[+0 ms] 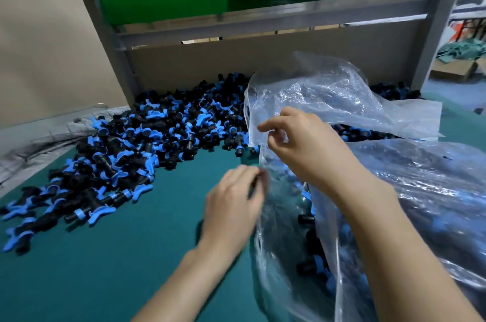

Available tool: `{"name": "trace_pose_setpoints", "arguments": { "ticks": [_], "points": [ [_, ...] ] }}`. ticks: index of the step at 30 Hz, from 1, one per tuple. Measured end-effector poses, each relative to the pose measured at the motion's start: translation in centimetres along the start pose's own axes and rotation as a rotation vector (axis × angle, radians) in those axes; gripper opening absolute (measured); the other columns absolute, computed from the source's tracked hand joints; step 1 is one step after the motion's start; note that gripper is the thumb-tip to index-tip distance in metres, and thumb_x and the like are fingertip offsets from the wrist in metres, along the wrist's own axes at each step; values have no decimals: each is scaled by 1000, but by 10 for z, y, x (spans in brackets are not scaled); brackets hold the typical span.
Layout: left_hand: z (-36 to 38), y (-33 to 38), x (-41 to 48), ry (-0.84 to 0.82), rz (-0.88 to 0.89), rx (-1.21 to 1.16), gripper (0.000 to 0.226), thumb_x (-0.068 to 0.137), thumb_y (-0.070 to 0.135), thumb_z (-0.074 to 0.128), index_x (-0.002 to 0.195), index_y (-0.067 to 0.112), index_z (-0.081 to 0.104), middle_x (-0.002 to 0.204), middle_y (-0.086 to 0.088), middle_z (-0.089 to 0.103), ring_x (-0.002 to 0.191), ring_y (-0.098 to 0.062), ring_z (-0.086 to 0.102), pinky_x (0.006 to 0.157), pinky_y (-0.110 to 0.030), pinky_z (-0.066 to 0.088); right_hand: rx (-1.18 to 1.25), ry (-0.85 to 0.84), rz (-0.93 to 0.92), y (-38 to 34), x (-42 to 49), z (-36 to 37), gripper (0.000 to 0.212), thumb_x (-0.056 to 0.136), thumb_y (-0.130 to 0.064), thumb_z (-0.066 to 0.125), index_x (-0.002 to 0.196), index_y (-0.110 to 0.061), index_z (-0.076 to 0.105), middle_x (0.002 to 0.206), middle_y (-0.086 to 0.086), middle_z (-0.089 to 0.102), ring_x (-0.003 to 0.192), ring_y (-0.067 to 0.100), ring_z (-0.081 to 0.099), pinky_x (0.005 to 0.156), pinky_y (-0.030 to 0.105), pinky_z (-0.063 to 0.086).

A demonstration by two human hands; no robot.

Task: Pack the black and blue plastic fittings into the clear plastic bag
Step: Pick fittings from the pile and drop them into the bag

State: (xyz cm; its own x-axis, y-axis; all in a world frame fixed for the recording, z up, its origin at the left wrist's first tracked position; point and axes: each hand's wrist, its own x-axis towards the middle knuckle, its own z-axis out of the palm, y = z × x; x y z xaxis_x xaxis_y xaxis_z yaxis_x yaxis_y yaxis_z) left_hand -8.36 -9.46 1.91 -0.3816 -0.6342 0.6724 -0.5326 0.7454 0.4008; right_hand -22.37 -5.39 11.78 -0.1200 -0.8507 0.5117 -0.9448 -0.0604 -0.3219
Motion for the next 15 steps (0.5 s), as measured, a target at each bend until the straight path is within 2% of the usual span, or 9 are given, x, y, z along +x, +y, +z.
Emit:
{"name": "trace_pose_setpoints", "arguments": {
  "ticks": [2,4,6,8,10,12,15],
  "points": [
    [-20,-49,-15,63,-104,314,18,95,31,57,106,20,66,99,1,63,93,-25,57,80,-41,44,-24,-24,13,1,-1,3,34,98,-24,46,122,-33,67,100,-7,52,101,25,59,77,37,45],
    [-41,-91,-23,96,-382,523,35,92,27,62,123,10,61,118,-15,57,111,-36,50,96,-51,36,-58,-65,28,2,-1,7,34,98,-24,45,122,-34,66,107,-5,55,103,28,59,78,37,45],
    [-55,-116,-24,94,-615,563,46,91,22,61,132,3,53,132,-28,48,126,-43,39,108,-57,25,-89,-99,39,2,-2,11,35,98,-23,44,123,-35,65,111,-4,55,105,29,59,76,36,42],
    [-64,-126,-20,20,-754,553,48,95,24,53,138,2,47,141,-29,42,135,-43,30,114,-58,17,-116,-119,38,2,-3,14,36,98,-23,43,124,-36,65,112,-5,55,105,29,59,74,34,38],
    [-64,-128,-19,-47,-777,565,47,97,24,47,140,5,46,142,-25,44,136,-41,30,116,-57,13,-128,-133,40,2,-3,14,36,99,-24,42,124,-37,64,111,-6,54,104,28,59,73,34,37],
    [-60,-125,-19,-77,-738,579,42,97,20,45,138,8,48,135,-22,53,130,-40,39,116,-56,14,-130,-142,40,4,-3,14,36,99,-23,42,124,-37,64,104,-8,49,103,28,59,72,33,38],
    [-56,-117,-20,-134,-637,594,37,97,21,46,132,10,50,123,-16,59,117,-36,49,111,-51,25,-132,-147,38,5,-2,13,36,99,-23,42,125,-36,65,99,-11,42,104,26,59,72,33,38]
  ]
}}
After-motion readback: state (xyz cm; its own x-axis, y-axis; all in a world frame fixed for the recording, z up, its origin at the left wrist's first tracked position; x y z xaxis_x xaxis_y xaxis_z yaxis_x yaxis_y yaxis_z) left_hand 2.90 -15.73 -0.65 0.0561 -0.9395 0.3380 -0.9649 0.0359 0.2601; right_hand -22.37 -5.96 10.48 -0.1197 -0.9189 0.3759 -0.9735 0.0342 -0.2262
